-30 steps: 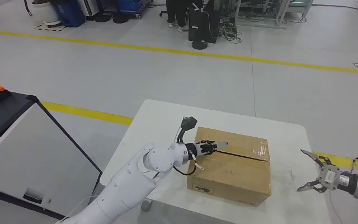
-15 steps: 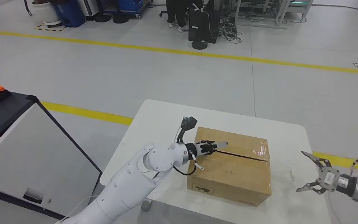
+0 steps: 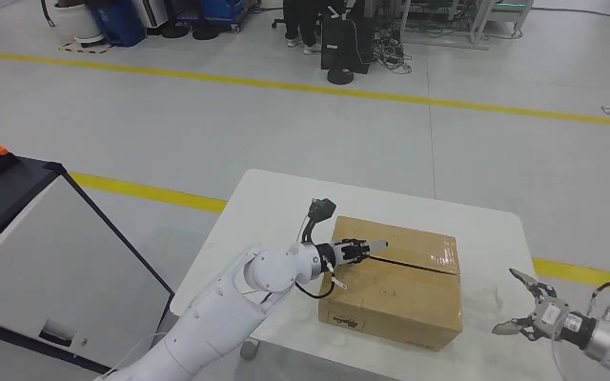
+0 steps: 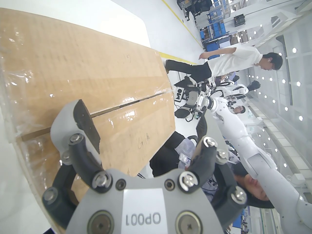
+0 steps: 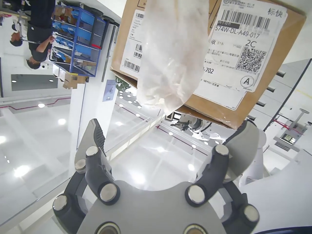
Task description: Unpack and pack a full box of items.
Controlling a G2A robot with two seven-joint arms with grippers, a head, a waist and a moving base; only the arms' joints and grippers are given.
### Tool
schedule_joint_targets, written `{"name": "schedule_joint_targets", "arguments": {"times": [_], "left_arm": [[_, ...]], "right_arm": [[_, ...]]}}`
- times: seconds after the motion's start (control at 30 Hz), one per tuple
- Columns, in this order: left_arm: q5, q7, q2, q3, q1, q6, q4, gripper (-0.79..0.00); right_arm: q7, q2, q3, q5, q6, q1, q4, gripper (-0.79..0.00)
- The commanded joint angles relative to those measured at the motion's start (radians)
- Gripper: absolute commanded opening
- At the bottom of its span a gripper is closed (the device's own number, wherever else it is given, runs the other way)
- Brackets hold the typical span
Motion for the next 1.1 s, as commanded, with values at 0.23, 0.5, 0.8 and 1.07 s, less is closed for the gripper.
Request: {"name": "schedule_joint_targets", "arguments": {"times": [0.23,0.5,0.8,1.07], "left_arm": [[0.0,0.0,0.0,0.0,0.0,0.0,0.0,0.0],[0.0,0.0,0.0,0.0,0.0,0.0,0.0,0.0],[0.0,0.0,0.0,0.0,0.0,0.0,0.0,0.0],[0.0,0.0,0.0,0.0,0.0,0.0,0.0,0.0]], "right_arm": [[-0.135,-0.028,0.029,0.04,-0.069,-0.063,-0.047,0.0],[-0.21,-0.054,0.029,0.054,-0.133,-0.069,-0.078,0.0],[-0.262,-0.08,-0.005,0.05,-0.119,-0.021,-0.065,-0.785],[-0.28,-0.103,-0.05,0.033,-0.084,0.045,-0.02,-0.785]]}}
